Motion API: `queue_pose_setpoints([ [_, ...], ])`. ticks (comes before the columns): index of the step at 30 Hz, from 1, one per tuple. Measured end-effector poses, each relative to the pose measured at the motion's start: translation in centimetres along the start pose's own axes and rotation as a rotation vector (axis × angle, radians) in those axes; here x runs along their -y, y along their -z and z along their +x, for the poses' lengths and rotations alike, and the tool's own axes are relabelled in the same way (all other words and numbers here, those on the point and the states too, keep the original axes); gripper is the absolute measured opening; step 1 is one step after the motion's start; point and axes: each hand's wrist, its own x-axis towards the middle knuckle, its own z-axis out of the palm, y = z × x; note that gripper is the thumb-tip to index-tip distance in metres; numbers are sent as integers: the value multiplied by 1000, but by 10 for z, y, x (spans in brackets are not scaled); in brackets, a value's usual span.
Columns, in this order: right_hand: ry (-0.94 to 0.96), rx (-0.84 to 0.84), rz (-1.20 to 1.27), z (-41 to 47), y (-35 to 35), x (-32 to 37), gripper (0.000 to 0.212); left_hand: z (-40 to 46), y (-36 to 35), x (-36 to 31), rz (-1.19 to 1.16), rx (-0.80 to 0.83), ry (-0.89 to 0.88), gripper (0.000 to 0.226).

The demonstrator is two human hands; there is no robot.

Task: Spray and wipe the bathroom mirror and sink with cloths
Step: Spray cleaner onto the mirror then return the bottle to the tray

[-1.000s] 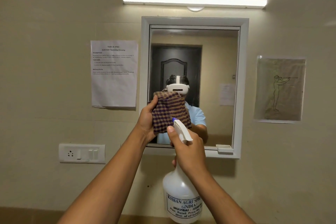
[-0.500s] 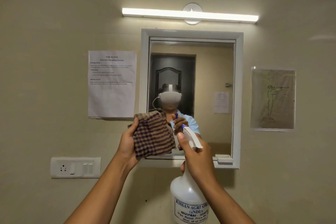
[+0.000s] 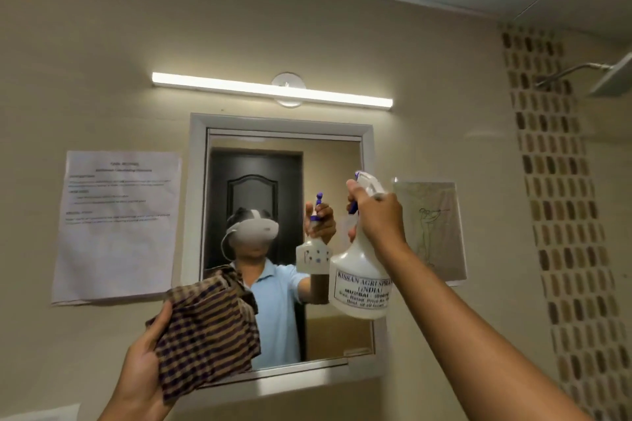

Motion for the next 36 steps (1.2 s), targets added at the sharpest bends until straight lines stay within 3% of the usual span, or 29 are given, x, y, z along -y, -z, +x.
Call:
queue_pose_setpoints([
  [2, 10, -39, -9, 21, 5, 5, 44, 7, -3, 2, -44, 26, -8, 57],
  [4, 14, -52, -23, 38, 11, 8, 44, 12, -7, 8, 21, -95, -49, 54],
  [9, 1, -25, -37, 69, 20, 4, 37, 25, -50, 18, 148, -167, -130, 35],
  [15, 14, 8, -71, 92, 19, -8, 34, 51, -85, 24, 222, -204, -144, 54],
  [19, 36, 7, -78, 100, 22, -8, 33, 65, -93, 22, 280, -235, -184, 52],
  [27, 83, 36, -41, 93, 6, 0, 41, 55, -84, 20, 291, -268, -195, 57],
  [36, 84, 123, -40, 60, -52, 26, 34, 39, -56, -7, 346, -346, -214, 48],
])
